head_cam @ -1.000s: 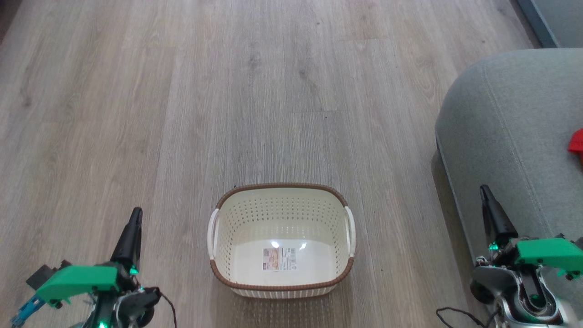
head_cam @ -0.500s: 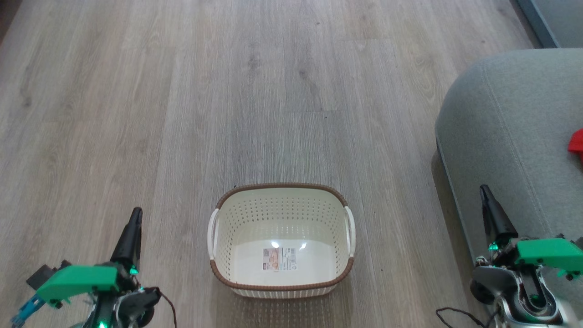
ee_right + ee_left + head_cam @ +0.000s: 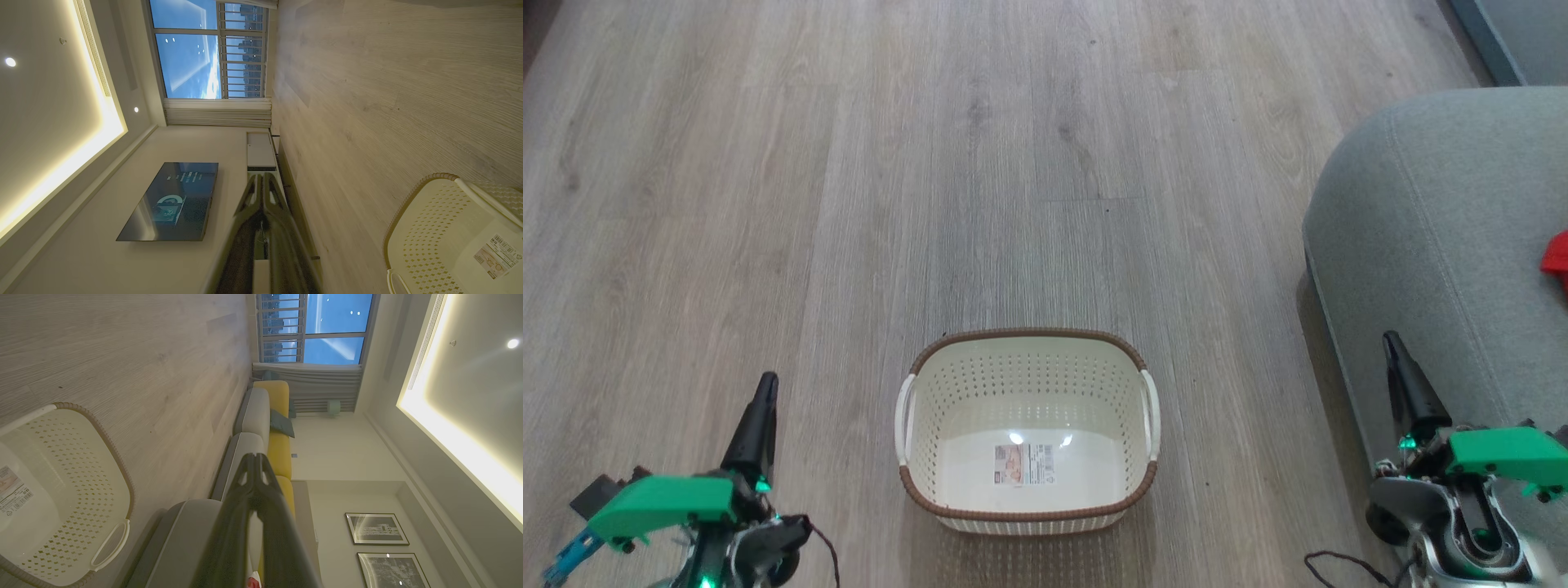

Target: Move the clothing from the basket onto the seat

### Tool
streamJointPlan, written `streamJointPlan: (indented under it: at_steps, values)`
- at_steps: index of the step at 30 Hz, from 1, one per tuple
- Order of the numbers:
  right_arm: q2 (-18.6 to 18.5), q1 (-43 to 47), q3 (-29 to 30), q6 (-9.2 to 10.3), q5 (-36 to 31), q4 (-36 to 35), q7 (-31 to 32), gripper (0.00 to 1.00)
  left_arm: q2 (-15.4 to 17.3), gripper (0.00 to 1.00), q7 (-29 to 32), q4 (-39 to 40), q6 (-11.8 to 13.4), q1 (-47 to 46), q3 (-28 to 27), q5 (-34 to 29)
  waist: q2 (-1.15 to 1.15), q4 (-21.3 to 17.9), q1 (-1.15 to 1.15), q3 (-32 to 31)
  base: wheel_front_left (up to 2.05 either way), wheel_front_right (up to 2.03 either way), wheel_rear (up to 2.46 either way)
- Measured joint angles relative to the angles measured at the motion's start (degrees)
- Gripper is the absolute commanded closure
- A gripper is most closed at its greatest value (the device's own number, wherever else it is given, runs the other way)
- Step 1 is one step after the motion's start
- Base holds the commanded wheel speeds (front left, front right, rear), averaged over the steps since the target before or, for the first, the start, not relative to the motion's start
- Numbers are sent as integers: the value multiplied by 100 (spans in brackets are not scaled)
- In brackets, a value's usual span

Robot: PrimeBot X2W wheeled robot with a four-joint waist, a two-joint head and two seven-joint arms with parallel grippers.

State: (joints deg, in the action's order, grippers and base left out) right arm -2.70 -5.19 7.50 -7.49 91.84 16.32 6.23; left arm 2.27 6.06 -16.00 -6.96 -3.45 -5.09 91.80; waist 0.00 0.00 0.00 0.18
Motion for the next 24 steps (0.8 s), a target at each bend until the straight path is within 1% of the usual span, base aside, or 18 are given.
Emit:
streamJointPlan:
  at_steps: [24]
  values:
    - [0, 1, 0, 0, 0, 0, 0, 100, 0, 100, 0, 0, 0, 0, 0, 0, 0, 0, 0, 0, 0, 0, 0]
